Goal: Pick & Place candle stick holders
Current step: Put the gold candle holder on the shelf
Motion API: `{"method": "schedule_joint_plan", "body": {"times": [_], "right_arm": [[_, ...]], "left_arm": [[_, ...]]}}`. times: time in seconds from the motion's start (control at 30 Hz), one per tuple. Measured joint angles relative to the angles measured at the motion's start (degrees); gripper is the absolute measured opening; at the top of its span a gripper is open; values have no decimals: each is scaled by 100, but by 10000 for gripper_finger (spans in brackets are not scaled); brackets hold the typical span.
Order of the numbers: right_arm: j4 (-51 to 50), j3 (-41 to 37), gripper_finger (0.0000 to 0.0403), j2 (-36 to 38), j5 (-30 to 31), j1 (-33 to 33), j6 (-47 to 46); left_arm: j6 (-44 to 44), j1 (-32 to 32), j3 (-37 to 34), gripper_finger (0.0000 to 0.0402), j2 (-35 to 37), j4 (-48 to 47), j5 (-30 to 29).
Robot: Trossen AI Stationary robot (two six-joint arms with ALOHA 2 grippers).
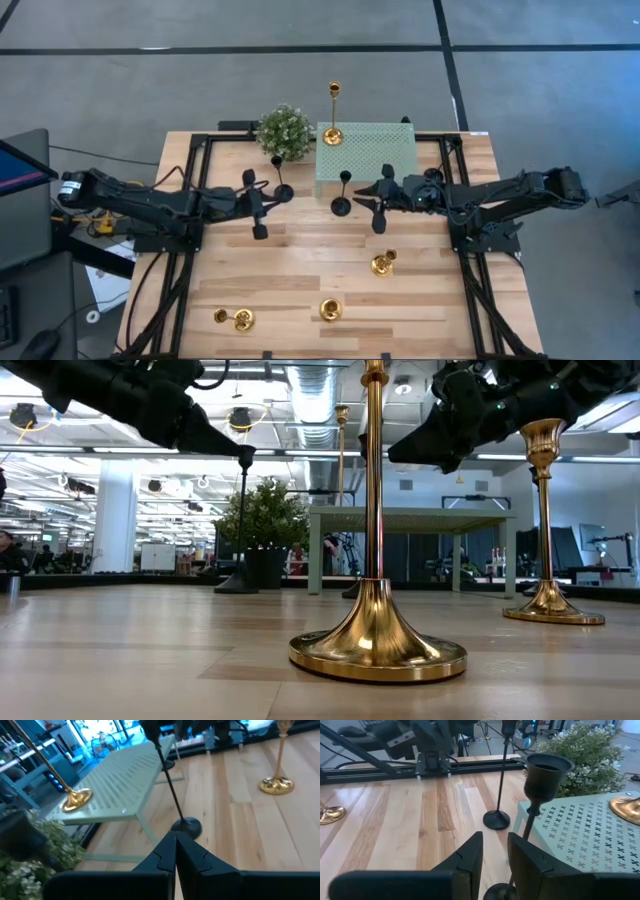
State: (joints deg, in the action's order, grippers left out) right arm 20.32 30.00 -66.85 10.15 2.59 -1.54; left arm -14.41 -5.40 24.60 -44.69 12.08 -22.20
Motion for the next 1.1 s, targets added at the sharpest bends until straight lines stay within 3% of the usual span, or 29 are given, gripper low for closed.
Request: {"method": "schedule_joint_plan", "body": {"times": [0.23, 0.53, 0.7, 0.93, 1.1], "right_arm": [[-13, 0, 81, 0, -22, 0, 0], [-40, 0, 81, 65, -595, -172, -131], [-24, 4, 81, 103, -625, -362, -136], [0, 4, 81, 129, -609, -617, -235], [5, 4, 81, 129, -582, -745, -542]], "left_arm": [[36, -194, 0, 5, 20, -246, 108], [68, -407, 0, 5, 20, -417, 2329], [289, -518, 0, 6, 32, -509, 3084], [551, -525, -2, 5, 786, -2073, 3182], [418, -525, -2, 4, 1581, -2405, 3694]]}}
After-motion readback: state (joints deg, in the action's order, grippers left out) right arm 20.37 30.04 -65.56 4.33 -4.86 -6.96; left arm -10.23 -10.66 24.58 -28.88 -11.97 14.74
